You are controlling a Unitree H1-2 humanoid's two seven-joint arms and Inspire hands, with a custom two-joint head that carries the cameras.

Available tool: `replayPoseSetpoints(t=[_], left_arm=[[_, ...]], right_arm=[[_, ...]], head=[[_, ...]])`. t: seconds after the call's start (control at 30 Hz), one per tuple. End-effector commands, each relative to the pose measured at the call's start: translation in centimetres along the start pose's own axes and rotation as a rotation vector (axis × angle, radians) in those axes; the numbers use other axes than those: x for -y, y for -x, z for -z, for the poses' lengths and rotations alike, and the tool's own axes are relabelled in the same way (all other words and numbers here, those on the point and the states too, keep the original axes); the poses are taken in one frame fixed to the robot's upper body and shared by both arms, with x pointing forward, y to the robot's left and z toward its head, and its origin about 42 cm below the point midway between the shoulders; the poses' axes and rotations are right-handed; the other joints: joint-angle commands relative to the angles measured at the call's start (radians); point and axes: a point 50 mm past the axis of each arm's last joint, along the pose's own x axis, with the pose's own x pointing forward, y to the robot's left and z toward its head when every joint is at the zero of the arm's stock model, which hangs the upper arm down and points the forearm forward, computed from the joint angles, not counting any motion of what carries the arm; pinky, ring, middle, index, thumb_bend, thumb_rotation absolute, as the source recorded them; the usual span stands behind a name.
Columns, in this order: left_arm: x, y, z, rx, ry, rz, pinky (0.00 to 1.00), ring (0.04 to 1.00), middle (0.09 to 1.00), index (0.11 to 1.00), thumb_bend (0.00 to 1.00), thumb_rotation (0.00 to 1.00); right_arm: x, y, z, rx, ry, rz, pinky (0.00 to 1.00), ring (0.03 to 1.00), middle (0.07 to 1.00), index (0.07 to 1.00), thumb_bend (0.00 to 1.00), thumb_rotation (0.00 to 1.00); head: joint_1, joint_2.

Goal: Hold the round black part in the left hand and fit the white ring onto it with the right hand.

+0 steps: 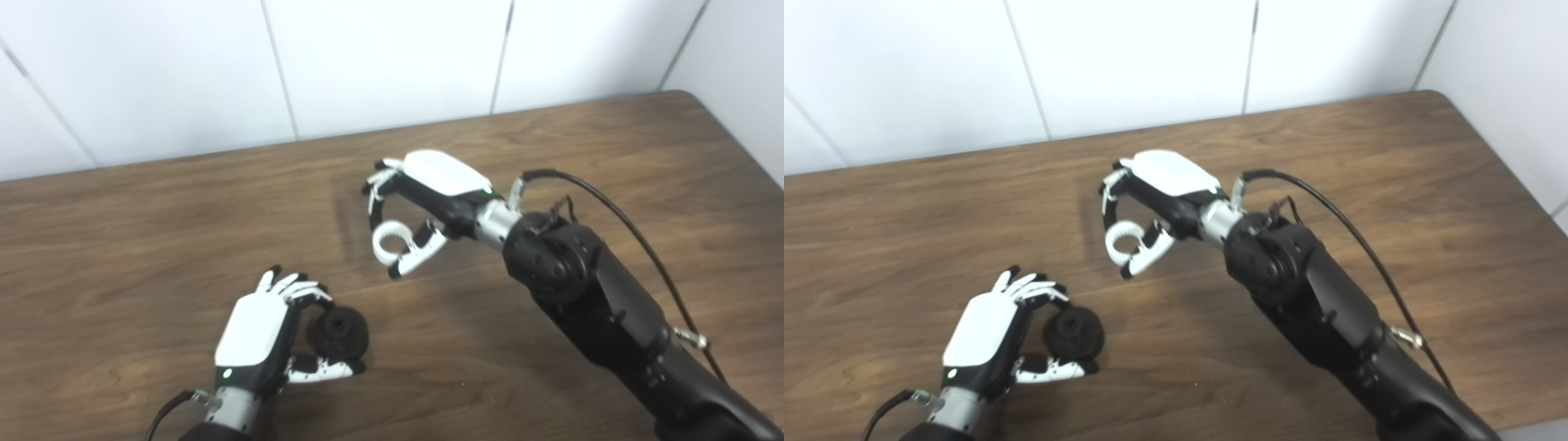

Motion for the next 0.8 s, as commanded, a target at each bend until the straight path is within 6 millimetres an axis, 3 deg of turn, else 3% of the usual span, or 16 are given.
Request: replayPoseSetpoints(t=[0.0,0.3,0.77], left_arm=[[1.2,0.1,-0.5,-0.009,-0.019,0.071,1.0,0.881,0.767,0.485,0.52,0.05],[2.0,-0.7,-1.6,-0.014,-0.015,0.07,1.0,0.883,0.767,0.485,0.52,0.05],[2.1,-0.9,-2.3,-0.018,-0.012,0.061,0.99,0.868,0.769,0.486,0.52,0.05]], right_arm=[[1.3,0.2,-1.9,0.104,0.045,0.044,0.91,0.956,0.821,0.483,0.52,0.14],[0.2,1.5,-3.7,0.166,0.029,-0.02,0.96,0.973,0.833,0.484,0.52,0.14],[-1.6,1.3,-4.0,0.175,-0.005,-0.076,0.95,0.973,0.838,0.484,0.52,0.13]], head=[[0.014,0.001],[0.094,0.005],[0.101,0.012]])
